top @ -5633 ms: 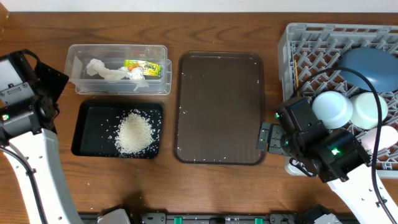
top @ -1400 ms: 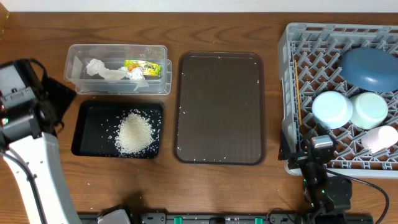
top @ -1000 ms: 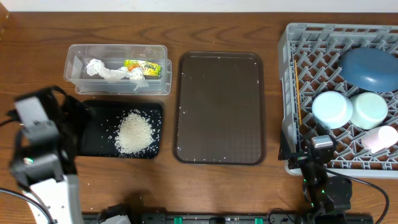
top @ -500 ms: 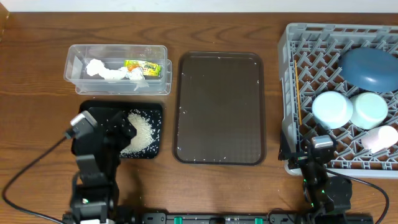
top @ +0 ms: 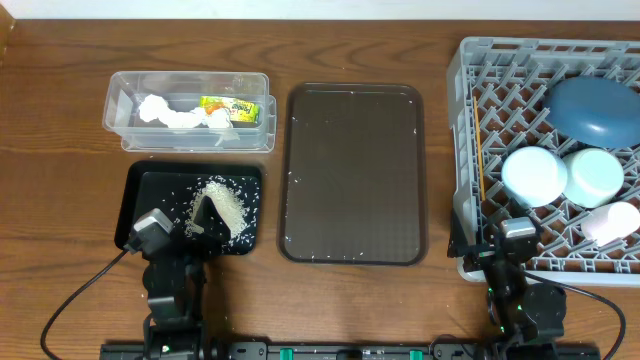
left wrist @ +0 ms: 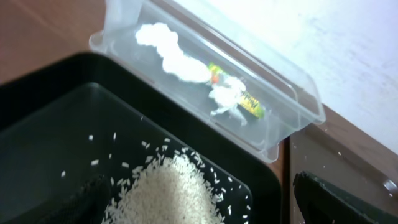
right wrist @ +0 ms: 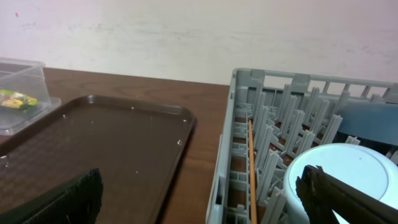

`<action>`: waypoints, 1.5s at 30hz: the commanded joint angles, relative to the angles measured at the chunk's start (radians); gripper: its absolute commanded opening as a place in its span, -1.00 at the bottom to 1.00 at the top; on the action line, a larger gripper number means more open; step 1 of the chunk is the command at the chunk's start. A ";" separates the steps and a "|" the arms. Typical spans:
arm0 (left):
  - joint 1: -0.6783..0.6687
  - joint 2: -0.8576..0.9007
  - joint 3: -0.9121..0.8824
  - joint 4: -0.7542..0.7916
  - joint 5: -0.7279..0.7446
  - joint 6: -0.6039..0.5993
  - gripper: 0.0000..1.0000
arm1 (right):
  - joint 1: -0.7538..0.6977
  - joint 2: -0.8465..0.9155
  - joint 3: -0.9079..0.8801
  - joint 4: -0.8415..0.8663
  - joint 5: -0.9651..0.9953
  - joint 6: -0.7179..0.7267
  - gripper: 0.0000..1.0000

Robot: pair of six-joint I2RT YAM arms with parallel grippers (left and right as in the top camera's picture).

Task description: Sort waste into correct bins and load items into the dishwasher rack

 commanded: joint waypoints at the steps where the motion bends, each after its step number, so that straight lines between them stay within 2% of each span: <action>1: -0.004 -0.049 0.000 0.005 -0.002 0.084 0.93 | -0.017 -0.006 -0.002 -0.004 -0.004 -0.013 0.98; 6: -0.004 -0.114 -0.001 -0.047 0.002 0.155 0.93 | -0.017 -0.006 -0.002 -0.004 -0.004 -0.013 0.99; 12: -0.004 -0.190 -0.030 -0.108 -0.002 0.158 0.93 | -0.017 -0.006 -0.002 -0.004 -0.004 -0.013 0.99; 28: -0.004 -0.270 -0.030 -0.108 0.002 0.339 0.93 | -0.017 -0.006 -0.002 -0.004 -0.004 -0.013 0.98; 45: -0.004 -0.267 -0.030 -0.107 0.002 0.359 0.93 | -0.017 -0.006 -0.002 -0.004 -0.004 -0.013 0.98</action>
